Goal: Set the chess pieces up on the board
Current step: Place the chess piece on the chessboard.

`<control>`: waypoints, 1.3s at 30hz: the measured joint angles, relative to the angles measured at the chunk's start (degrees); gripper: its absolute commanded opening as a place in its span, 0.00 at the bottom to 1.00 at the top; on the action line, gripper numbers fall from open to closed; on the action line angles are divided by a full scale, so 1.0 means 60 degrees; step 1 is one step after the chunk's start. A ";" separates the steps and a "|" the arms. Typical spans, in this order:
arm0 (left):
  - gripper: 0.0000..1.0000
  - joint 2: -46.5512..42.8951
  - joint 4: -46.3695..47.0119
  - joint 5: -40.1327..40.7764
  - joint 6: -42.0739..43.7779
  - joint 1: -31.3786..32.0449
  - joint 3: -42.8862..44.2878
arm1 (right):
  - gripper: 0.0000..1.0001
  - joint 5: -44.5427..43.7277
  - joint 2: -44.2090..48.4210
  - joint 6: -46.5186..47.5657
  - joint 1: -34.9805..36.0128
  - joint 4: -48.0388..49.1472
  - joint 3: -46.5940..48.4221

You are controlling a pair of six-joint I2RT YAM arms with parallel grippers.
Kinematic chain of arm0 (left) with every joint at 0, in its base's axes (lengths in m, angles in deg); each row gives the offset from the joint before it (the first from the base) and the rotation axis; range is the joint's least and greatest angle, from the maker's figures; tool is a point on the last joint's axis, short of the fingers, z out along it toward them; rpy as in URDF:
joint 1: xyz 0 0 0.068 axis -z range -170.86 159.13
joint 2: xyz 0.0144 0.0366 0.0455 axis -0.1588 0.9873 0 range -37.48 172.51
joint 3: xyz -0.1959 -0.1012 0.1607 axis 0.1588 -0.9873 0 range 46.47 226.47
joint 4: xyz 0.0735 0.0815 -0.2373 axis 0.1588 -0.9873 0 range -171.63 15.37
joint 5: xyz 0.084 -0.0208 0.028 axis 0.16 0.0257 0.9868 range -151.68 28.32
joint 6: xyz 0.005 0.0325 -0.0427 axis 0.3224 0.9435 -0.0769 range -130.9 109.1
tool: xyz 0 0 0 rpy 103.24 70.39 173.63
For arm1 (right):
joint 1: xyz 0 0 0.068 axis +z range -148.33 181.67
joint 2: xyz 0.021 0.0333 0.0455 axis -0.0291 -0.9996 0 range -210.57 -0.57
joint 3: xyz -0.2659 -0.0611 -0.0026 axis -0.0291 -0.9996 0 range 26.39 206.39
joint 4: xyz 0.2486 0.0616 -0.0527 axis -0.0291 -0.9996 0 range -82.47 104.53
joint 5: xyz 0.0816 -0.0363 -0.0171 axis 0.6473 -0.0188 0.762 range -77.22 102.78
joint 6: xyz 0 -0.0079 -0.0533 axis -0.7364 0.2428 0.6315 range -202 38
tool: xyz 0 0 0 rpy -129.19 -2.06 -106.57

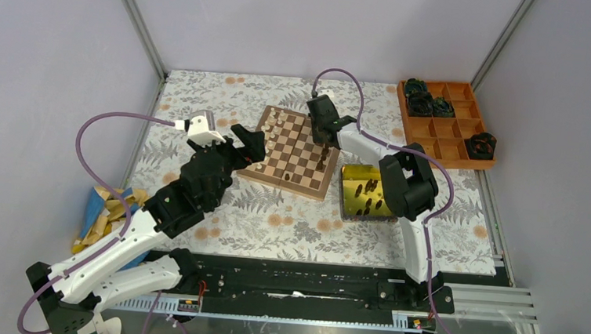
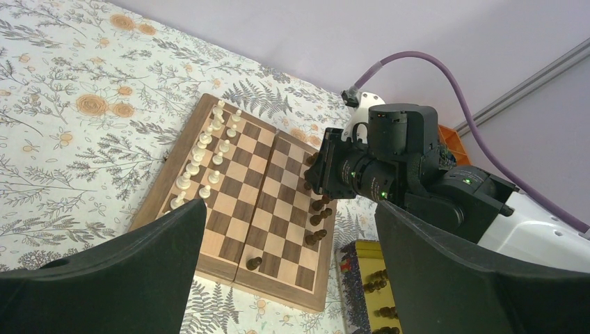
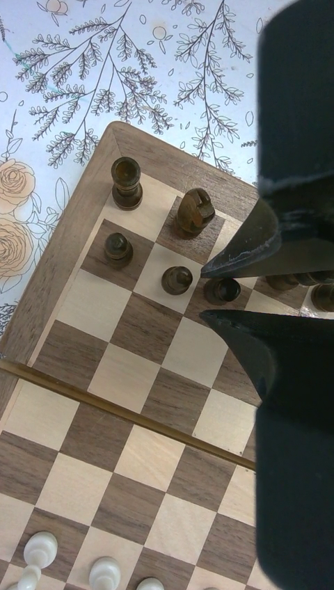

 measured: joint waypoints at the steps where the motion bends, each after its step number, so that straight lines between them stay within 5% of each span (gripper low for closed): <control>1: 0.99 0.0000 0.0000 0.0000 0.0000 0.0000 0.0000 | 0.29 0.0000 0.0000 0.0000 0.0000 -0.0011 0.0000; 39: 0.99 0.0000 0.0000 -0.0004 0.0000 0.0000 0.0000 | 0.31 0.0317 0.0000 0.0317 -0.0066 -0.0208 0.0062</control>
